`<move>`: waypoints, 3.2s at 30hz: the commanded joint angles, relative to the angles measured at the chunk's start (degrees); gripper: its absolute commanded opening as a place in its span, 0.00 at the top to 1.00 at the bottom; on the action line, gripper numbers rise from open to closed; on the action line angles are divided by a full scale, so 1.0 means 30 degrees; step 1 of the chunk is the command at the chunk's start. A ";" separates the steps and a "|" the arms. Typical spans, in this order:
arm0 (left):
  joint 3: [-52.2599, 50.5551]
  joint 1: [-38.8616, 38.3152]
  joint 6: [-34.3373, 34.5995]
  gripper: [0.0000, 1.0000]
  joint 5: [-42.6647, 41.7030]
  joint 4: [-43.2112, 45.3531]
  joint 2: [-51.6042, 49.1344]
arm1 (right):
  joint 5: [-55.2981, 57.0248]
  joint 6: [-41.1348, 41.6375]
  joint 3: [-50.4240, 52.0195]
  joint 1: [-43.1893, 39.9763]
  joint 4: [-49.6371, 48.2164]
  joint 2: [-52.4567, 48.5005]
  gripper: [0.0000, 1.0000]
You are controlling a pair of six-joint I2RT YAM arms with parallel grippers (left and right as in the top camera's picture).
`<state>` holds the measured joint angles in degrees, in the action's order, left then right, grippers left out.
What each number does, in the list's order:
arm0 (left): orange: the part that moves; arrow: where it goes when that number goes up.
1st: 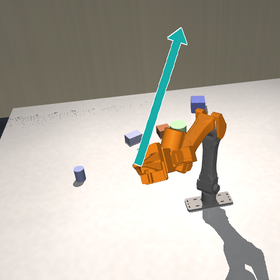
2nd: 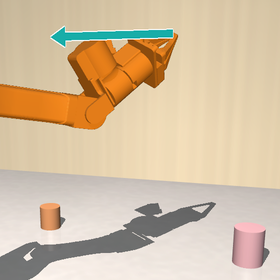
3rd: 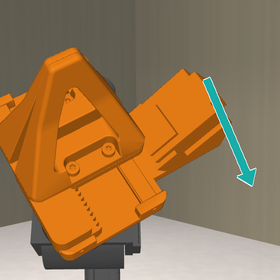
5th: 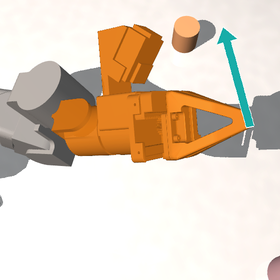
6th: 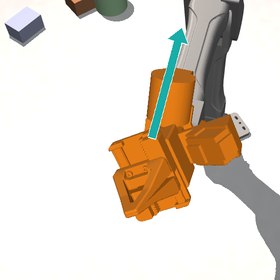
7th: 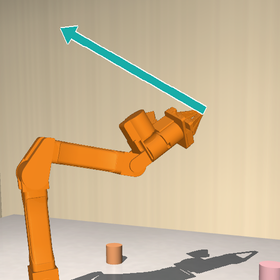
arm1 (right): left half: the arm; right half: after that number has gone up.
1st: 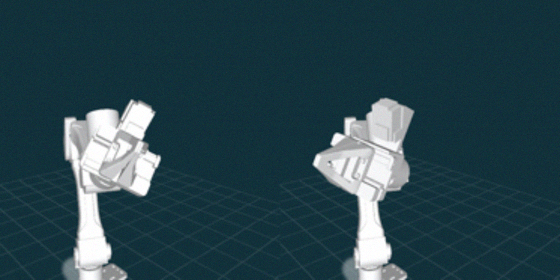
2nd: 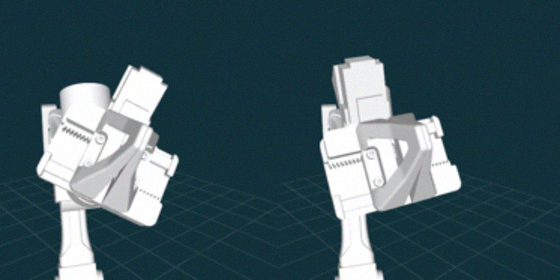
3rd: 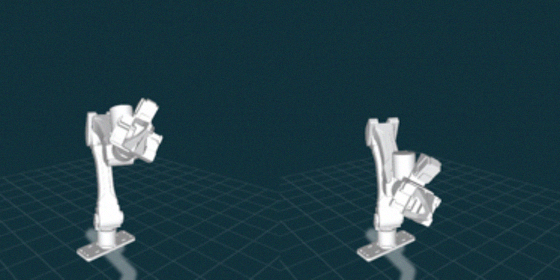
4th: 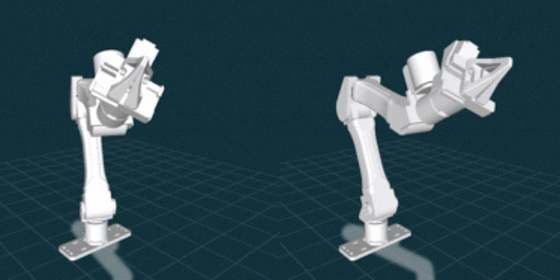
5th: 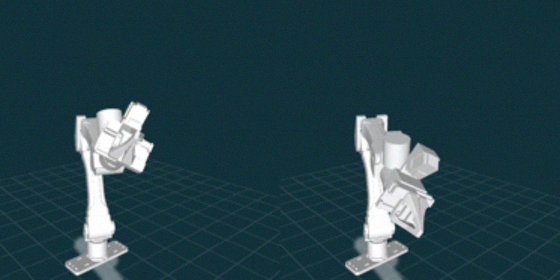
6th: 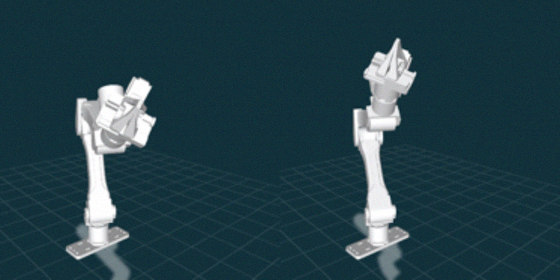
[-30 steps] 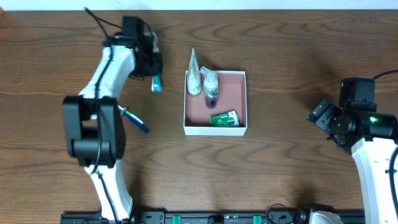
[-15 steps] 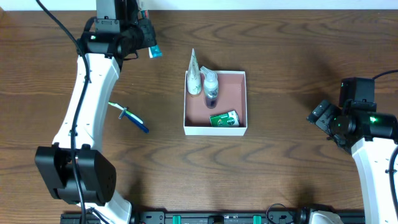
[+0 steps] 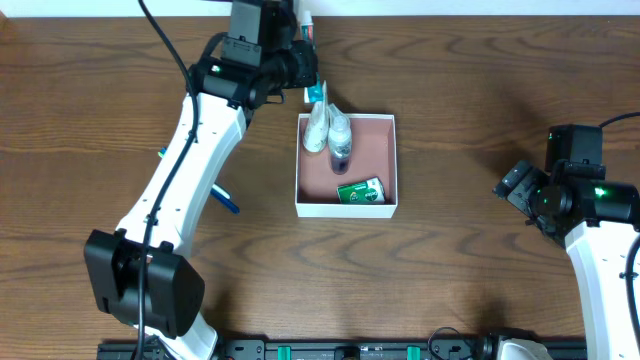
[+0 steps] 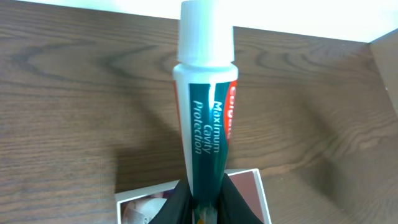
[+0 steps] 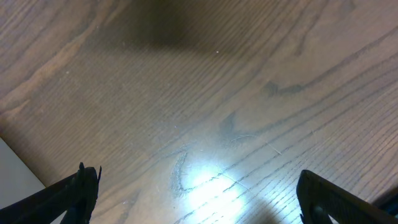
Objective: Pack container
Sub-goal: 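Lift the toothpaste and carry it over the box, then lower the toothpaste into the box and open the left gripper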
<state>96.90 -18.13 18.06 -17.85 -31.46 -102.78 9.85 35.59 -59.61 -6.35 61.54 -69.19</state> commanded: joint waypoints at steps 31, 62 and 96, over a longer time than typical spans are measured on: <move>0.0641 0.1013 -0.3191 0.89 0.6178 -0.2426 0.0976 | 0.0073 0.0262 -0.0124 -0.0197 0.0000 -0.0029 0.01; 0.0619 -0.3701 -0.4291 0.89 0.6105 -0.4510 0.4182 | 0.0073 0.0262 -0.0124 -0.0197 0.0000 -0.0029 0.01; 0.0401 -0.8102 -0.0597 0.92 0.6113 -0.3286 -0.0984 | 0.0073 0.0262 -0.0124 -0.0197 0.0000 -0.0029 0.01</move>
<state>97.76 -41.56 15.29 0.03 -41.34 -104.62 9.85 35.59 -59.61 -6.35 61.54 -69.19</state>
